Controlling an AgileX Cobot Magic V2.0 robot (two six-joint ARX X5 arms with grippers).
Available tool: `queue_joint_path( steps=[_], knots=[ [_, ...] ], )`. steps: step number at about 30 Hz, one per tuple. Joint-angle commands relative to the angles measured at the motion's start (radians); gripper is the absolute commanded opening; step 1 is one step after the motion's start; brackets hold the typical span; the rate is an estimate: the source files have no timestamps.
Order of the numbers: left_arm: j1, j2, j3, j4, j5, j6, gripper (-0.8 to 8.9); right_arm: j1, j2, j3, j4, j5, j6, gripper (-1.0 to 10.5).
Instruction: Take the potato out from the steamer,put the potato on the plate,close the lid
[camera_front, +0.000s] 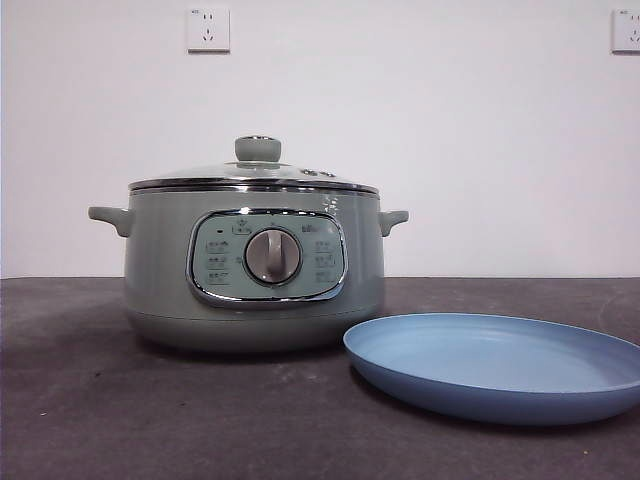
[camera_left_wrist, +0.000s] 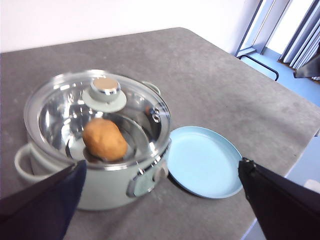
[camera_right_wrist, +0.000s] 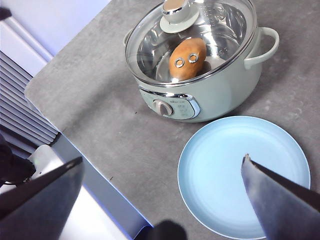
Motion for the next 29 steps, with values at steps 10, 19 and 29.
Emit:
queue_joint_path(
  steps=[10,19,29],
  knots=[
    [-0.220,0.386,0.192,0.168,-0.216,0.015,6.06,0.002,0.002,0.001,0.008,0.002,0.002,6.3],
    [-0.323,0.691,0.320,0.310,-0.343,0.062,6.06,0.002,0.002,0.001,0.007,0.002,0.002,6.3],
    [-0.354,0.894,0.354,0.440,-0.358,0.063,6.06,0.002,0.002,0.001,0.007,0.005,0.002,6.3]
  ],
)
